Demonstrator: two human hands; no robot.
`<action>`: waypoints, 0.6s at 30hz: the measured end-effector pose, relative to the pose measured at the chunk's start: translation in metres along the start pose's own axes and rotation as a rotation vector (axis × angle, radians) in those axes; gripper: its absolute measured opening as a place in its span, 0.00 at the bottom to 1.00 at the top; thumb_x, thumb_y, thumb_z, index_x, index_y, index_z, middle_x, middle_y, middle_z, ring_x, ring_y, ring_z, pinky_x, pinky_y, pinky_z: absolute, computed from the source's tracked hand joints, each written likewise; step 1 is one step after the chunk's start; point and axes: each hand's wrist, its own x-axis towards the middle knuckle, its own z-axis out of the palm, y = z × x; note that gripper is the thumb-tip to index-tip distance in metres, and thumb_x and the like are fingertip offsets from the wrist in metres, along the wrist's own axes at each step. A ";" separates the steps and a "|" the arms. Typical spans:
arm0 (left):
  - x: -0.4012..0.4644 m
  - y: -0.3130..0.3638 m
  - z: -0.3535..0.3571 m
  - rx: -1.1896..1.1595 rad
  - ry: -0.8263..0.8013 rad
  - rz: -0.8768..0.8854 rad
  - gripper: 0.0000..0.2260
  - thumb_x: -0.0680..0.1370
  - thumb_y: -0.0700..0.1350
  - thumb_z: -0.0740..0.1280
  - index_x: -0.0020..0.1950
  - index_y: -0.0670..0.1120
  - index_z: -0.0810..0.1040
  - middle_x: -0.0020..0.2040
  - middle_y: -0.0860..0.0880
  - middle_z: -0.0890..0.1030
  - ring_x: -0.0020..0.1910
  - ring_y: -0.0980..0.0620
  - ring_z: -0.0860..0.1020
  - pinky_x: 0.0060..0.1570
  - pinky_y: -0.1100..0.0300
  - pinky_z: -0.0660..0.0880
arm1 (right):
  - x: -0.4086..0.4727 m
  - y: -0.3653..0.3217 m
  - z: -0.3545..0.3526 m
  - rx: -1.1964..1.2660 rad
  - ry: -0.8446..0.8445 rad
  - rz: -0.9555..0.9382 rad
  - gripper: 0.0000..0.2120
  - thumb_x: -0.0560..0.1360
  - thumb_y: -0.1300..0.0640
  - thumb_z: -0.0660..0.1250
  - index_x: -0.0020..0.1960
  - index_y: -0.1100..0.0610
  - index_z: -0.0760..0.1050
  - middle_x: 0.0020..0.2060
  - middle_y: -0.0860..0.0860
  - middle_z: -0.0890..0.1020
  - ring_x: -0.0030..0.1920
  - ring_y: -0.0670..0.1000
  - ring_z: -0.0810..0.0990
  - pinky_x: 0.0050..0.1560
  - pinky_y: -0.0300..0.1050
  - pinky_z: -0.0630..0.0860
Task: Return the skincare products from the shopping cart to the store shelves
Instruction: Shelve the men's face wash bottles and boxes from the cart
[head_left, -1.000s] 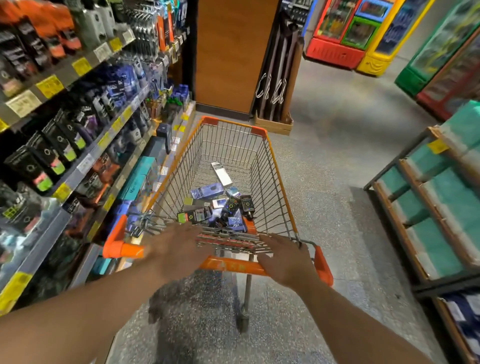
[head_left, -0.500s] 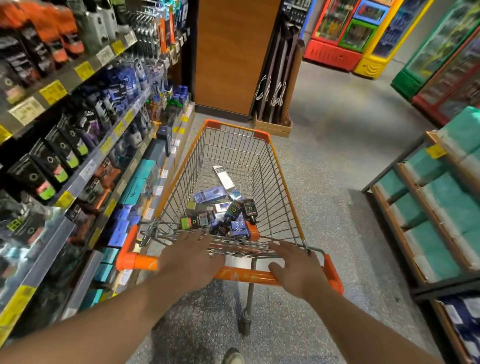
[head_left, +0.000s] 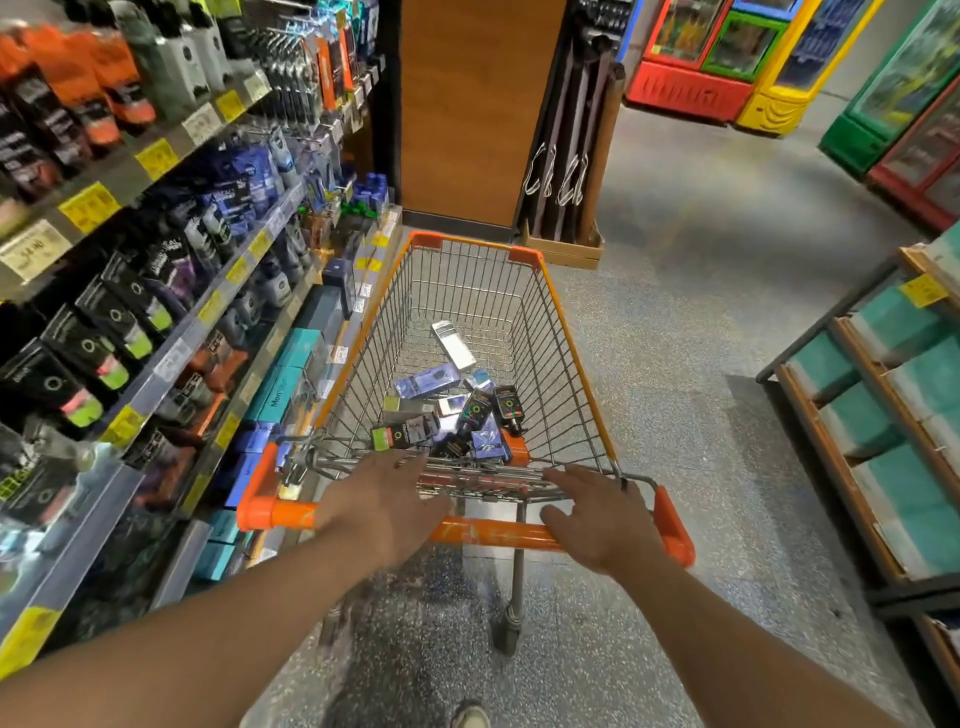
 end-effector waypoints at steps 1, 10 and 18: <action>0.005 0.004 -0.005 -0.006 0.017 -0.012 0.34 0.79 0.69 0.50 0.83 0.57 0.56 0.83 0.53 0.57 0.82 0.49 0.55 0.71 0.44 0.69 | 0.007 0.004 -0.002 0.014 0.007 -0.007 0.32 0.78 0.35 0.53 0.81 0.38 0.56 0.82 0.46 0.59 0.81 0.53 0.57 0.79 0.67 0.49; 0.051 0.011 -0.027 -0.027 0.024 -0.047 0.39 0.73 0.72 0.46 0.82 0.58 0.58 0.82 0.52 0.60 0.81 0.49 0.57 0.74 0.46 0.65 | 0.061 0.013 -0.025 0.032 0.052 -0.063 0.35 0.76 0.30 0.51 0.81 0.39 0.59 0.81 0.47 0.62 0.81 0.53 0.58 0.78 0.70 0.50; 0.092 0.014 -0.049 -0.030 0.040 -0.076 0.34 0.77 0.70 0.50 0.81 0.60 0.59 0.81 0.55 0.61 0.80 0.50 0.60 0.73 0.44 0.67 | 0.103 0.014 -0.046 0.072 0.098 -0.075 0.32 0.77 0.32 0.54 0.80 0.40 0.62 0.80 0.46 0.65 0.79 0.54 0.62 0.78 0.71 0.49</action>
